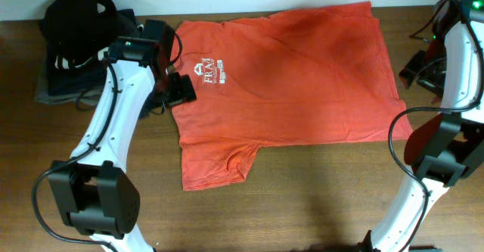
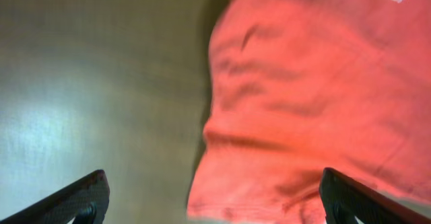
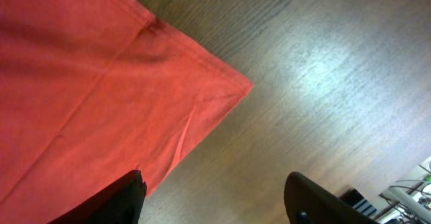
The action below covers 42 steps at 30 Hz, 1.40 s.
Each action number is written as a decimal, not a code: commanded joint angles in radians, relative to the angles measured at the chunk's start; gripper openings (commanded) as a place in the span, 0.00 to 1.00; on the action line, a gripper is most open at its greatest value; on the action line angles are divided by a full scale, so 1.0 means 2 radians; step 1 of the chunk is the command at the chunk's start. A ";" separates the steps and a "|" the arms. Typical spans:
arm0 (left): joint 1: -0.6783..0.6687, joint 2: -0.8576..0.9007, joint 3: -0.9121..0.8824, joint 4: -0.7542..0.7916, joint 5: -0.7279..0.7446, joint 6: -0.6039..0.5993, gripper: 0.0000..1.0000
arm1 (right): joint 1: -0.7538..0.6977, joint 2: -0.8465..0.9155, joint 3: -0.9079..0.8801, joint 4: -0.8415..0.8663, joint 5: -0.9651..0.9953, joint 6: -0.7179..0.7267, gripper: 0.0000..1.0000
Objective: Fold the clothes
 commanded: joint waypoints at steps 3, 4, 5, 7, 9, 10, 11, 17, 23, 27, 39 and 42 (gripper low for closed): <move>-0.001 0.000 -0.026 -0.033 0.039 -0.023 0.99 | -0.005 -0.016 -0.004 -0.002 0.017 0.015 0.73; -0.001 0.000 -0.039 -0.033 0.051 -0.023 0.99 | -0.006 -0.018 -0.004 -0.002 0.014 0.015 0.77; -0.001 0.000 -0.055 -0.029 0.062 -0.023 0.99 | -0.007 -0.021 -0.004 -0.002 0.014 0.013 0.84; -0.003 0.000 -0.096 -0.019 0.068 -0.023 0.99 | -0.012 -0.039 -0.004 -0.002 0.014 0.014 0.99; -0.004 0.000 -0.118 -0.007 0.074 -0.023 0.99 | -0.014 -0.051 -0.005 -0.002 0.014 0.012 0.99; -0.004 0.000 -0.126 0.001 0.083 -0.019 0.99 | -0.016 -0.056 -0.007 -0.002 0.014 0.007 0.99; -0.004 0.000 -0.136 0.013 0.097 -0.010 0.99 | -0.017 -0.059 -0.010 -0.002 0.014 0.000 0.99; -0.004 0.000 -0.178 0.053 0.112 0.004 0.99 | -0.035 -0.063 -0.076 -0.002 0.014 -0.002 0.99; -0.004 0.000 -0.199 0.077 0.116 0.015 0.99 | -0.052 -0.063 -0.138 0.015 0.003 0.002 0.99; -0.004 0.001 -0.220 0.105 0.116 0.026 0.98 | -0.058 -0.063 -0.174 0.038 0.003 0.007 0.99; -0.003 0.042 -0.225 0.121 0.117 0.042 0.91 | -0.059 -0.063 -0.282 0.160 -0.028 -0.002 0.99; -0.003 0.048 -0.225 0.123 0.117 0.045 0.90 | -0.059 -0.063 -0.284 0.176 -0.029 -0.002 0.99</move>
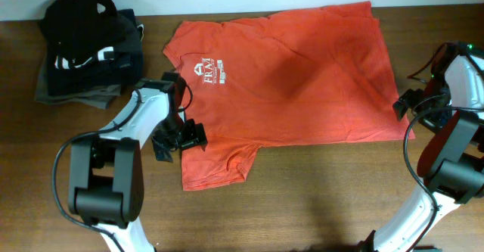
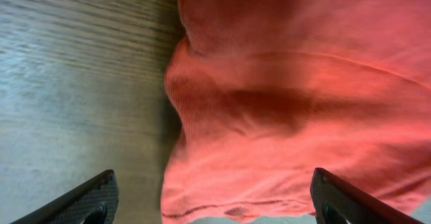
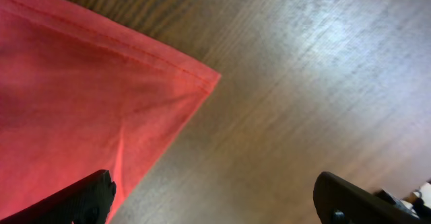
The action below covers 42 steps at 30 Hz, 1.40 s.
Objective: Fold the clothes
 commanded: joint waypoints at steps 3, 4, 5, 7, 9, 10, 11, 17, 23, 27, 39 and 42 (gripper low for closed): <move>-0.001 0.013 -0.003 0.006 0.005 0.014 0.85 | -0.003 -0.003 -0.004 0.022 -0.009 -0.003 0.98; -0.001 0.013 -0.003 0.009 0.005 0.014 0.84 | -0.003 -0.003 -0.004 0.024 -0.009 -0.003 0.99; -0.001 0.013 -0.003 0.011 0.005 0.014 0.83 | -0.003 -0.003 -0.006 0.027 -0.009 -0.003 0.99; -0.001 0.014 -0.005 0.017 0.005 0.018 0.79 | -0.003 -0.003 -0.010 0.031 -0.009 -0.003 0.99; -0.001 0.014 -0.007 0.022 0.005 0.017 0.74 | -0.006 -0.003 -0.019 0.039 -0.008 -0.001 0.99; -0.001 0.014 -0.009 0.023 0.005 0.017 0.71 | -0.008 -0.003 -0.024 0.044 -0.009 0.000 0.99; -0.001 0.014 -0.011 0.024 0.005 0.017 0.69 | -0.009 -0.003 -0.028 0.048 -0.009 0.001 0.99; -0.001 0.018 -0.031 0.038 0.006 0.017 0.64 | -0.022 -0.003 -0.052 0.084 -0.022 -0.015 0.99; -0.001 0.018 -0.031 0.043 0.005 0.018 0.61 | -0.022 -0.003 -0.074 0.123 -0.056 -0.019 0.99; -0.001 0.018 -0.031 0.043 0.006 0.017 0.59 | -0.022 -0.003 -0.119 0.171 -0.062 -0.019 0.99; -0.001 0.018 -0.031 0.044 0.005 0.017 0.46 | -0.022 -0.003 -0.164 0.228 -0.080 -0.019 0.94; -0.001 0.018 -0.031 0.046 0.005 0.017 0.39 | -0.022 -0.003 -0.164 0.233 -0.080 -0.019 0.85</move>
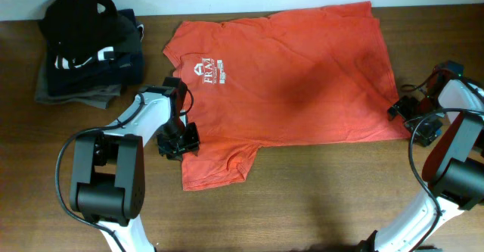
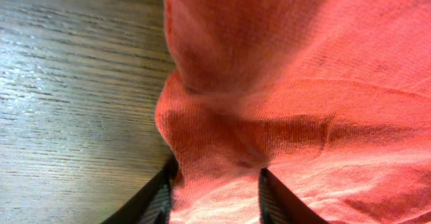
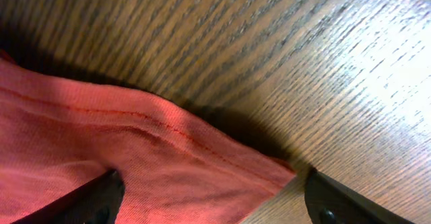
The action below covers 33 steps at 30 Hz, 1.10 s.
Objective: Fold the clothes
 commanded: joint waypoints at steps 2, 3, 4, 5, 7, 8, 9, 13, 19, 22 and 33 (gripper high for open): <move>-0.001 0.009 -0.004 0.005 0.005 0.006 0.33 | 0.002 0.012 -0.016 0.005 -0.001 0.002 0.67; -0.001 0.009 -0.004 0.006 0.005 0.005 0.30 | 0.002 0.012 -0.016 0.004 0.000 0.002 0.54; -0.001 0.009 -0.004 0.005 0.005 0.005 0.29 | 0.002 0.012 -0.016 0.003 0.001 0.004 0.47; -0.001 0.009 -0.004 0.005 0.005 0.005 0.26 | 0.002 0.012 -0.016 0.003 0.001 0.004 0.44; -0.001 0.009 -0.004 0.004 0.005 0.005 0.20 | 0.002 0.012 -0.016 0.000 0.003 0.012 0.39; -0.001 0.009 -0.004 0.004 0.005 0.005 0.15 | 0.002 0.012 -0.016 -0.002 0.009 0.018 0.33; -0.001 0.009 -0.004 0.002 0.005 0.005 0.10 | 0.002 0.012 -0.016 -0.003 0.011 0.020 0.28; -0.001 0.009 -0.004 -0.006 0.005 0.005 0.01 | 0.002 0.012 -0.016 -0.011 0.014 0.023 0.08; -0.001 -0.005 -0.002 -0.048 0.005 -0.006 0.01 | 0.002 0.010 -0.015 -0.037 0.017 0.043 0.04; -0.001 -0.024 -0.002 -0.067 0.005 -0.006 0.01 | 0.002 -0.001 -0.015 -0.058 0.043 0.071 0.04; -0.001 -0.118 0.006 -0.093 0.005 -0.036 0.01 | 0.002 -0.106 -0.015 -0.121 0.077 0.085 0.04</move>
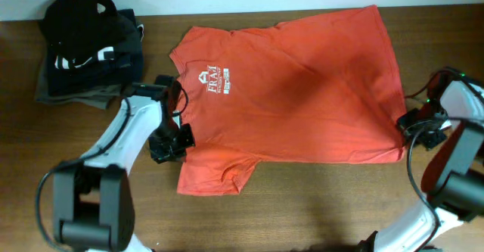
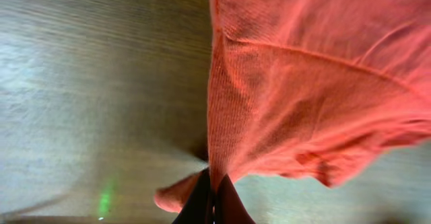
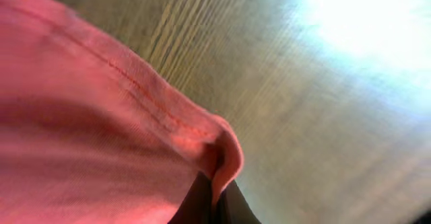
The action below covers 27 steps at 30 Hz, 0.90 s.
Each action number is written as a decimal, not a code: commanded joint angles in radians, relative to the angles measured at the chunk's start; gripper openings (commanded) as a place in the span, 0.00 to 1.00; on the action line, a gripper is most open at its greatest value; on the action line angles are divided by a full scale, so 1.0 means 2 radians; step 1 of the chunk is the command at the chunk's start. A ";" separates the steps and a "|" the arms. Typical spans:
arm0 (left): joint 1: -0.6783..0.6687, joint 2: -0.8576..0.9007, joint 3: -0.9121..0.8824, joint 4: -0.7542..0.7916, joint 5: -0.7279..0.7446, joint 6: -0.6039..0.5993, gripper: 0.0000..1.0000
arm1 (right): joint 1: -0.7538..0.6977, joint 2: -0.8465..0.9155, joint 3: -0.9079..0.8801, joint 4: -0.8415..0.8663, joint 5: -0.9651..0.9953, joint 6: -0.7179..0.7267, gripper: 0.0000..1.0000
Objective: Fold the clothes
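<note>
An orange T-shirt (image 1: 295, 85) with a white chest print lies spread on the wooden table (image 1: 318, 206), neck to the left. My left gripper (image 1: 172, 140) is shut on the shirt's near left edge by the sleeve; in the left wrist view its fingertips (image 2: 213, 200) pinch the orange cloth (image 2: 289, 83), lifted off the wood. My right gripper (image 1: 412, 125) is shut on the near right hem corner; in the right wrist view the jaws (image 3: 214, 200) clamp a fold of the hem (image 3: 101, 130).
A pile of dark clothes (image 1: 87, 44) sits at the table's far left corner. The pale wall runs along the table's far edge. Bare wood lies in front of the shirt, toward the near edge.
Both grippers have shut on the shirt, left on the sleeve-side edge, right on the hem corner. The shirt has shifted slightly toward the near edge, and the pinched cloth is raised.
Both grippers hovered open, the left by the neck and the right beyond the far right hem. Then they stood open at the near sleeve and near hem corner. Then they straddled the cloth on the table, and now both pinch it.
</note>
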 commanded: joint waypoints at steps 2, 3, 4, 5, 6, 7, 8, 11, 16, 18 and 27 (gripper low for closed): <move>-0.001 -0.027 0.018 -0.006 0.003 -0.023 0.01 | -0.001 -0.066 0.001 -0.007 0.025 0.010 0.04; -0.001 -0.027 0.025 -0.005 0.002 -0.023 0.01 | -0.001 -0.071 0.001 -0.007 0.025 0.010 0.04; -0.001 -0.027 0.031 -0.003 0.001 -0.023 0.01 | -0.001 -0.075 0.001 -0.006 0.025 0.010 0.04; -0.001 -0.027 0.036 0.002 0.000 -0.023 0.01 | -0.001 -0.077 0.001 -0.005 0.025 0.009 0.04; -0.001 -0.027 0.041 0.009 -0.005 -0.023 0.01 | -0.001 -0.078 0.001 -0.005 0.025 0.008 0.04; -0.001 -0.027 0.045 0.013 -0.010 -0.023 0.01 | -0.001 -0.078 0.001 -0.005 0.025 0.008 0.04; -0.001 -0.027 0.049 0.019 -0.016 -0.023 0.01 | -0.001 -0.078 0.001 -0.004 0.025 0.008 0.04; -0.001 -0.027 0.053 0.050 -0.033 -0.023 0.01 | -0.001 -0.078 0.001 0.006 0.025 0.008 0.04; -0.001 -0.027 0.053 0.119 -0.040 -0.023 0.01 | -0.001 -0.078 0.001 0.033 0.025 0.008 0.04; -0.001 -0.027 0.053 0.138 -0.051 -0.023 0.01 | -0.001 -0.078 0.001 0.041 0.025 0.008 0.04; -0.001 -0.027 0.053 0.192 -0.081 -0.021 0.01 | -0.001 -0.076 0.001 0.089 -0.004 0.009 0.04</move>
